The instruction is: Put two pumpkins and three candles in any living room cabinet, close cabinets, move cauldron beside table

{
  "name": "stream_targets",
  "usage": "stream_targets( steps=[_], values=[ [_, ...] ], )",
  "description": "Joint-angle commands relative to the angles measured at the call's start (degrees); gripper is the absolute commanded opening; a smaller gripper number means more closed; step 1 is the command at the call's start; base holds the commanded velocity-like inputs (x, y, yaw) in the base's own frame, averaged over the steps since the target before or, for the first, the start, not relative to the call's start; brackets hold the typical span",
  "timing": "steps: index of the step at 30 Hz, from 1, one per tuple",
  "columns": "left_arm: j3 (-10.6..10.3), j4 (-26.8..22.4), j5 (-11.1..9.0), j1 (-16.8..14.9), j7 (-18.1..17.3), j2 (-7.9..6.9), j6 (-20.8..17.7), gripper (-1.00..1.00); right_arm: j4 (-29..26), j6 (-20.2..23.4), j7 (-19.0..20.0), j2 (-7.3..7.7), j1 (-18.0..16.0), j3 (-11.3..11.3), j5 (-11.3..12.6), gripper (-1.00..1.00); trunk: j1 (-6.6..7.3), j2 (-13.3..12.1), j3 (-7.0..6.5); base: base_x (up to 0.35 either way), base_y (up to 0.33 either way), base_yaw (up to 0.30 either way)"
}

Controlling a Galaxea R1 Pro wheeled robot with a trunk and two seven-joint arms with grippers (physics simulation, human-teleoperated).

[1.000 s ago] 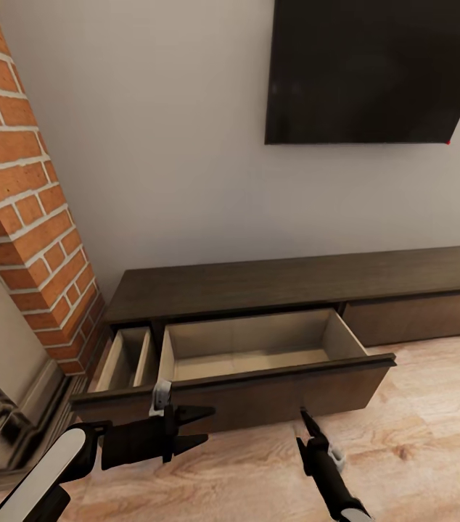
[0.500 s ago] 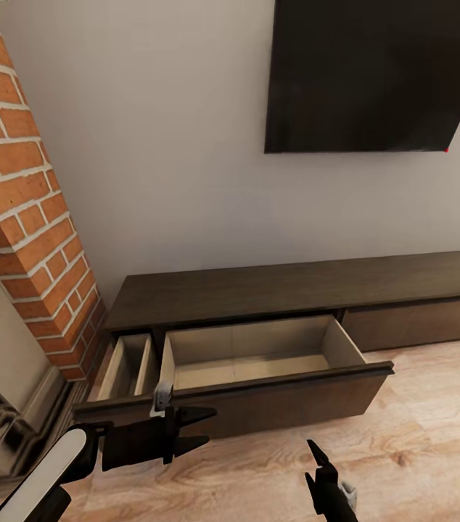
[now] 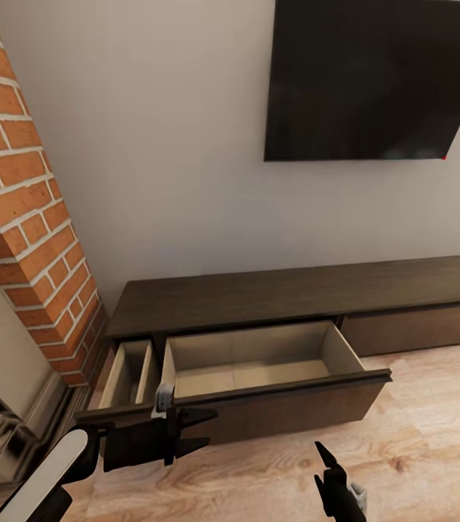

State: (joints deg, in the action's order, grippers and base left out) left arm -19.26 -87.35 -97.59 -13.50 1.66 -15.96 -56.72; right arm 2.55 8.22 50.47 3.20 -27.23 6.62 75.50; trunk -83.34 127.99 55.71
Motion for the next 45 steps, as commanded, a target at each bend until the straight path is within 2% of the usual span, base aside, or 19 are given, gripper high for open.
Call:
stream_targets(
  steps=[1,3,5,9,13,16,21,23,30,35,38,45],
  values=[
    [-0.06,-0.01,-0.24,-0.04,0.21,-0.04,-0.06,1.00,0.20,0.64,0.12,0.03,-0.10,0.39,-0.06,1.00,0.24,-0.39,-0.14,0.000,0.000,0.000],
    [-0.07,-0.01,-0.24,-0.04,0.25,-0.01,-0.06,1.00,0.16,0.77,-0.81,0.09,-0.10,0.27,-0.20,1.00,0.67,-1.19,-0.49,0.000,0.000,0.000],
    [-0.07,-0.01,-0.18,-0.04,0.31,0.01,-0.06,1.00,0.11,0.79,-4.47,0.32,-0.11,-0.42,-0.67,1.00,1.11,-2.00,-0.85,0.000,0.000,0.000],
    [-0.12,-0.01,-0.07,-0.04,0.37,0.04,-0.04,1.00,0.09,0.80,-11.23,0.93,-0.11,-3.33,-2.95,1.00,1.99,-3.60,-1.57,0.000,0.000,0.000],
    [-0.20,-0.01,0.20,-0.04,0.49,0.05,0.01,1.00,0.04,0.83,-12.97,1.35,-0.11,-4.14,-3.50,1.00,2.87,-5.21,-2.29,0.000,0.000,0.000],
    [-1.21,-0.01,0.37,-0.04,0.56,0.33,0.04,1.00,0.01,0.65,-15.42,1.50,-0.11,-4.75,-3.75,1.00,3.53,-6.41,-2.83,0.000,0.000,0.000],
    [-2.07,-0.03,0.55,-0.10,1.95,0.70,0.11,1.00,0.00,0.42,-25.60,1.53,-0.11,-6.83,-3.99,1.00,4.63,-8.41,-3.73,0.000,0.000,0.000],
    [-2.14,-0.10,0.56,-0.18,3.48,0.76,0.11,1.00,0.00,0.30,-28.16,1.51,-0.11,-7.17,-4.02,1.00,5.07,-9.22,-4.09,0.000,0.000,0.000],
    [-2.14,-0.39,0.67,-0.37,9.11,1.75,0.11,1.00,0.00,-0.74,-31.28,1.50,-0.11,-7.48,-3.95,1.00,6.60,-12.02,-5.34,0.000,0.000,0.000],
    [-1.94,-0.50,0.65,-0.39,15.15,3.36,0.12,1.00,-0.02,-4.98,-36.60,1.39,-0.11,-7.47,-4.01,1.00,7.70,-14.03,-6.24,0.000,0.000,0.000],
    [-1.79,-0.47,0.65,-0.39,16.17,3.98,0.12,1.00,-0.12,-6.09,-37.30,1.34,-0.11,-7.49,-4.10,1.00,8.36,-15.23,-6.78,0.000,0.000,0.000],
    [-1.60,-0.38,0.73,-0.39,16.58,4.17,0.12,1.00,-0.15,-6.68,-37.35,1.47,-0.11,-7.45,-4.05,1.00,9.90,-18.04,-8.03,0.000,0.000,0.000]
  ],
)
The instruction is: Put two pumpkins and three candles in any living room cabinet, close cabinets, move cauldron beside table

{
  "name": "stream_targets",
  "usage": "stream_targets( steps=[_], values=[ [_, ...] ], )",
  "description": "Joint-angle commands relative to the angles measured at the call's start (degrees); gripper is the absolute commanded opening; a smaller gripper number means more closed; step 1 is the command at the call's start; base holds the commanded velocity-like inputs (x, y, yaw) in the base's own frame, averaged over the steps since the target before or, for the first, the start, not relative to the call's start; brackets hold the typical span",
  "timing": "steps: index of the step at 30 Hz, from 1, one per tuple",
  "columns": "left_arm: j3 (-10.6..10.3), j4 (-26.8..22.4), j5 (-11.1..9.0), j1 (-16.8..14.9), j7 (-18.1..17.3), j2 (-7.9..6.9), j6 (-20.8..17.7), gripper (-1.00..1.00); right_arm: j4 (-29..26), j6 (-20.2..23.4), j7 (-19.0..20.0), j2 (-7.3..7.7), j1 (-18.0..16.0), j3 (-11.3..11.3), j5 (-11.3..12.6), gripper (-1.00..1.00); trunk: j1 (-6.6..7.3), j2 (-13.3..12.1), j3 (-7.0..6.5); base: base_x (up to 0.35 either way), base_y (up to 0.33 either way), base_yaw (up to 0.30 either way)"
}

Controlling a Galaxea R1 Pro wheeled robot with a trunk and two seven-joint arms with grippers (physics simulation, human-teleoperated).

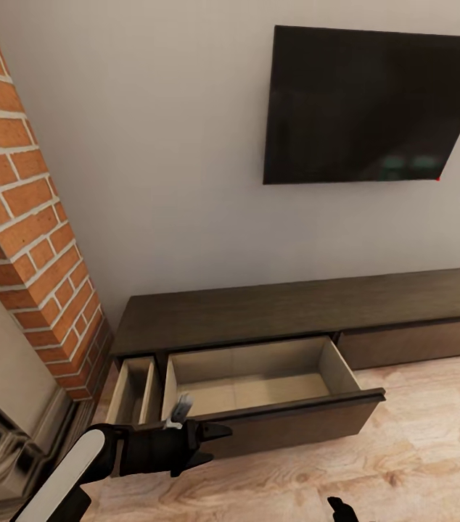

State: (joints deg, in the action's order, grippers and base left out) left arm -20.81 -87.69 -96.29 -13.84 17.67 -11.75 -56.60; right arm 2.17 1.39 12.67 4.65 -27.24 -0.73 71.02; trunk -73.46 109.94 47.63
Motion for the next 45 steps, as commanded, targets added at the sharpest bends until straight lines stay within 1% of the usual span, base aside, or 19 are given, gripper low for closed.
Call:
stream_targets(
  steps=[1,12,23,34,45],
  values=[
    [-0.04,-0.03,-0.57,-0.04,0.58,-0.06,0.00,1.00,0.22,0.14,0.45,0.04,-0.09,-0.09,0.43,1.00,0.23,-0.39,-0.14,0.000,0.000,0.000],
    [0.07,0.15,-0.57,-0.04,0.56,-0.11,0.00,1.00,0.21,0.10,0.51,0.01,-0.09,-0.06,0.43,1.00,2.65,-4.80,-2.11,0.000,0.000,-0.006],
    [0.20,0.06,-0.66,-0.04,0.36,-0.25,0.00,1.00,0.21,0.18,0.59,0.08,-0.09,-0.06,0.43,1.00,2.65,-4.80,-2.11,0.000,0.000,-0.238],
    [1.50,0.15,-1.07,-0.04,0.26,-0.38,-0.01,1.00,0.21,0.10,0.60,0.03,-0.09,-0.06,0.43,1.00,2.65,-4.80,-2.11,0.000,0.025,-0.279],
    [1.56,0.07,-1.11,-0.04,0.18,-0.42,-0.08,1.00,0.21,0.22,0.65,0.09,-0.09,-0.06,0.43,1.00,2.65,-4.80,-2.11,0.000,0.014,-0.279]
  ],
)
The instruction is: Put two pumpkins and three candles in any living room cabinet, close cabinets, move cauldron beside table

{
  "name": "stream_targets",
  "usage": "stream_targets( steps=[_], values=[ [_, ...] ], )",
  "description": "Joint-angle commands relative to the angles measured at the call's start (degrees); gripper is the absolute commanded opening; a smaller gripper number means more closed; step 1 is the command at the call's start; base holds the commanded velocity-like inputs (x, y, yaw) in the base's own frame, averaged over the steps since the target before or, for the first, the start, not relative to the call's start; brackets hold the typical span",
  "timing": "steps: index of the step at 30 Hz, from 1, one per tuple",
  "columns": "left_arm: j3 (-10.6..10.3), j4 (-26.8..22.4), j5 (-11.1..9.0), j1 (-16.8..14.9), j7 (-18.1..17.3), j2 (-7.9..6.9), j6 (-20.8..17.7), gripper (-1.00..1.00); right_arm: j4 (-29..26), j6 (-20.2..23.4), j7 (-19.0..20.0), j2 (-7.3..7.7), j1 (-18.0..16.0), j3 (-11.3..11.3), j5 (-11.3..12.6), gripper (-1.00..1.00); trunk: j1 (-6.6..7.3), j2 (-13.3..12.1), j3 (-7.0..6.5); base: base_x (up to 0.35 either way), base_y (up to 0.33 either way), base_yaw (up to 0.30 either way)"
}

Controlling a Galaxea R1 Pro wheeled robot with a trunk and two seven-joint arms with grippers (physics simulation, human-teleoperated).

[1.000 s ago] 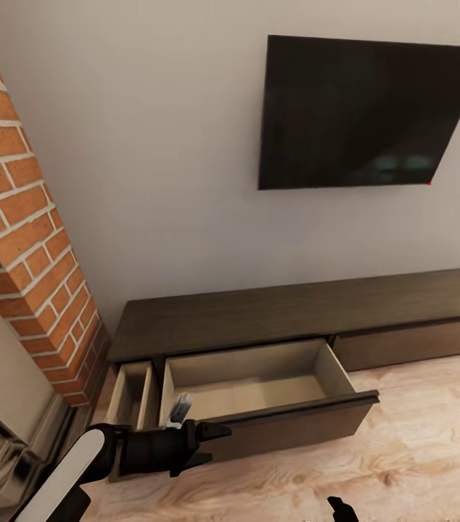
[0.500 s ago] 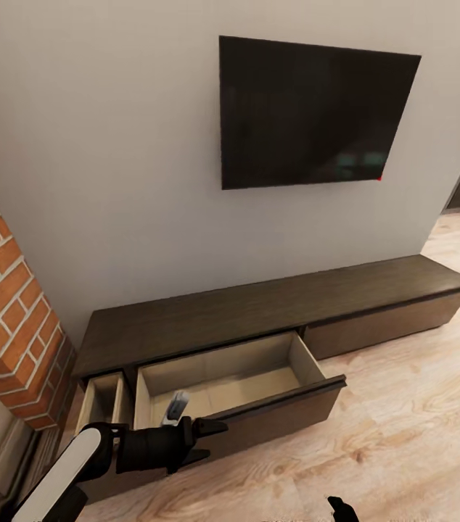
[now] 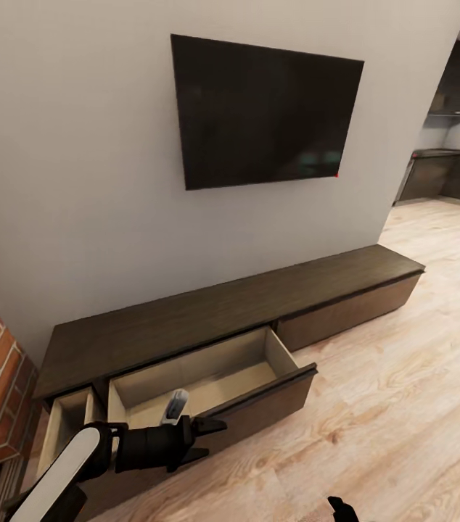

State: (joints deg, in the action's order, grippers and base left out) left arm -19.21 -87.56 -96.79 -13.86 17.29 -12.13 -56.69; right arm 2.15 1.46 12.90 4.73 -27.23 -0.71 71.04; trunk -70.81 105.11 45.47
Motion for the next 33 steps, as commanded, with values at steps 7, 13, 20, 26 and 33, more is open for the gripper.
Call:
stream_targets(
  steps=[7,13,20,26,33],
  values=[
    [-0.04,-0.06,-0.68,-0.02,0.57,-0.09,0.01,1.00,0.23,0.30,0.45,0.00,-0.10,-0.09,0.42,1.00,0.01,0.03,0.05,0.000,0.000,-0.279],
    [-0.02,-0.05,-0.68,-0.02,0.55,-0.09,0.00,1.00,0.23,0.35,0.46,0.00,-0.10,-0.09,0.42,1.00,0.01,0.03,0.05,0.000,0.000,-0.279],
    [-0.02,-0.06,-0.74,0.01,0.55,-0.09,0.00,1.00,0.23,0.33,0.46,0.01,-0.10,-0.09,0.42,1.00,0.01,0.03,0.05,0.000,0.000,-0.280],
    [-0.04,-0.06,-0.70,-0.02,0.56,-0.09,0.00,1.00,0.23,0.29,0.41,-0.02,-0.10,-0.09,0.42,1.00,0.01,0.03,0.05,0.000,0.000,-0.280],
    [-0.02,-0.03,-0.69,-0.01,0.55,-0.09,0.00,1.00,0.23,0.29,0.46,0.01,-0.10,-0.09,0.42,1.00,0.01,0.03,0.05,0.000,0.000,-0.280]
  ],
)
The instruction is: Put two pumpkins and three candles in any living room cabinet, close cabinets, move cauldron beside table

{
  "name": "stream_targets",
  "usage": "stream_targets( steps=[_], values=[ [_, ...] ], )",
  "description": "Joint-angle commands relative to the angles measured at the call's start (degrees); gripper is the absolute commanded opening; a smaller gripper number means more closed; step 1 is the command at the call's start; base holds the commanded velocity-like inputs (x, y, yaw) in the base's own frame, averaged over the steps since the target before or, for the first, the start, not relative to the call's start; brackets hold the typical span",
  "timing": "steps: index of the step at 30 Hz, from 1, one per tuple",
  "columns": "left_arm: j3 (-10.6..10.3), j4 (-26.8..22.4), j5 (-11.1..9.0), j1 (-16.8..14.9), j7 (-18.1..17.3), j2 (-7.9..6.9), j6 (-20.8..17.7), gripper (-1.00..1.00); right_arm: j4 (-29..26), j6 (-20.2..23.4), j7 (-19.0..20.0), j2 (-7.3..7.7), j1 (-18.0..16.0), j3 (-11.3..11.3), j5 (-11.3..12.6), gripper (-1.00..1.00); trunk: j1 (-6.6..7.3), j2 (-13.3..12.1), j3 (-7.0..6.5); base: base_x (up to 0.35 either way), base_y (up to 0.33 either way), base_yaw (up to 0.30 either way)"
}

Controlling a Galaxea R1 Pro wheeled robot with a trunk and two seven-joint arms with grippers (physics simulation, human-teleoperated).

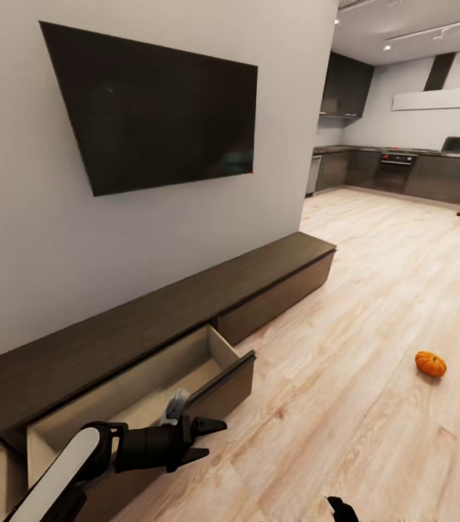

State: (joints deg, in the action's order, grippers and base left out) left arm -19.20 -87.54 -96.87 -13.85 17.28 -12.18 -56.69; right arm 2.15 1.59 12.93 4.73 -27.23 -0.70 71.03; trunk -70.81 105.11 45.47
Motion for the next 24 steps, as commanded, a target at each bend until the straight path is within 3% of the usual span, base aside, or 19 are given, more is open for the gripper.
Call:
stream_targets(
  steps=[1,24],
  values=[
    [-0.01,-0.06,-0.61,-0.03,0.59,-0.04,0.00,1.00,0.23,0.16,0.41,0.01,-0.10,-0.09,0.42,1.00,0.01,0.03,0.05,0.000,0.000,-0.280],
    [0.04,-0.09,-0.69,-0.02,0.56,-0.08,0.00,1.00,0.23,0.00,0.38,0.01,-0.09,-0.09,0.42,1.00,0.01,0.03,0.05,0.000,0.000,-0.280]
  ],
)
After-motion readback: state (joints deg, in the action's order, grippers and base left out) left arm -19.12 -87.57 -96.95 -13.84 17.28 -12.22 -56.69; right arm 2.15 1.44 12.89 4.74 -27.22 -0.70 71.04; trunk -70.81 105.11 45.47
